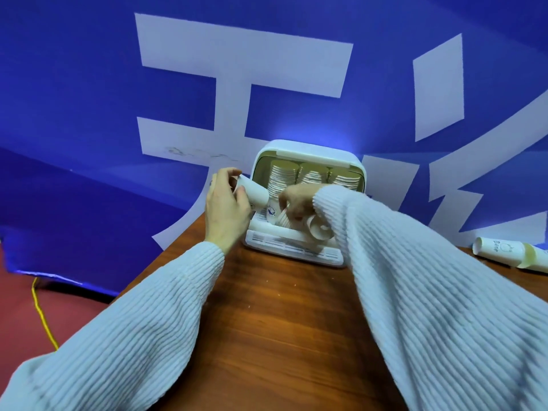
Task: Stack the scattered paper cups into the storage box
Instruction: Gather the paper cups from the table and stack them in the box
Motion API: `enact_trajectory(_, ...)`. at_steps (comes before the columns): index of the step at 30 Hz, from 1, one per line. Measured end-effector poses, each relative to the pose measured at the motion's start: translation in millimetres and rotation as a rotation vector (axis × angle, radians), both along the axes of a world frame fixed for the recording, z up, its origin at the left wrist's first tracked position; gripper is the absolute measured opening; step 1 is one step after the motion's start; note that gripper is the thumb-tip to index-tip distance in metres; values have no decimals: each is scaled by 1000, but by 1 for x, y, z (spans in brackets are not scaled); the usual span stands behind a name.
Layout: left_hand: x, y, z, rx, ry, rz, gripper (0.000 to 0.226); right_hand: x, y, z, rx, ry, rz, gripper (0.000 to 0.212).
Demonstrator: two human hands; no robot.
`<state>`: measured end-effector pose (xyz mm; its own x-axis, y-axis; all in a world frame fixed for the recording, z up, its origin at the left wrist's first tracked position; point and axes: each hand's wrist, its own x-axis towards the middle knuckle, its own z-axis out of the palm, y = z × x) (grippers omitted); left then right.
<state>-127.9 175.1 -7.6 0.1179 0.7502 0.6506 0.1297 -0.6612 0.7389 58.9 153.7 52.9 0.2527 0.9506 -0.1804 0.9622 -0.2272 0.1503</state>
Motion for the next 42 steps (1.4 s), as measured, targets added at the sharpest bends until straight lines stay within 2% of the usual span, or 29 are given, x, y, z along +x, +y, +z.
enact_trajectory(3, 4, -2, 3, 27, -14, 5, 26, 15, -26, 12, 141, 69, -39, 18)
enact_trajectory(6, 12, -8, 8, 50, -15, -4, 27, 31, -59, 13, 258, 155, -43, 11)
enact_trajectory(9, 20, -18, 13, 59, -7, -21, 28, 38, -85, 1, 283, 218, -48, 5)
enact_trajectory(13, 29, -33, 20, 69, 6, -61, 28, 41, -103, -3, 342, 235, -63, 7)
enact_trajectory(17, 36, -42, 27, 97, 26, -77, 27, 42, -109, 6, 383, 232, -61, 26)
enact_trajectory(19, 39, -44, 29, 95, 30, -83, 27, 44, -111, 10, 435, 217, -76, 22)
enact_trajectory(21, 40, -44, 29, 102, 30, -85, 27, 44, -112, 13, 558, 215, -127, 16)
enact_trajectory(24, 40, -42, 30, 105, 5, -81, 26, 43, -113, 19, 842, 250, -185, 31)
enact_trajectory(26, 40, -41, 31, 97, -8, -74, 26, 42, -111, 21, 1019, 262, -174, 31)
enact_trajectory(30, 40, -38, 29, 79, -7, -64, 25, 40, -100, 16, 1231, 254, 50, 24)
enact_trajectory(33, 40, -33, 24, 81, -10, -55, 25, 36, -93, 4, 1351, 156, 156, 22)
enact_trajectory(37, 39, -27, 16, 64, 9, -55, 25, 31, -87, -12, 1295, -27, 253, 25)
enact_trajectory(40, 37, -24, 13, 50, 7, -53, 25, 28, -85, -20, 1180, -5, 331, 23)
enact_trajectory(42, 36, -22, 13, 42, -3, -50, 25, 27, -84, -25, 1070, 62, 304, 21)
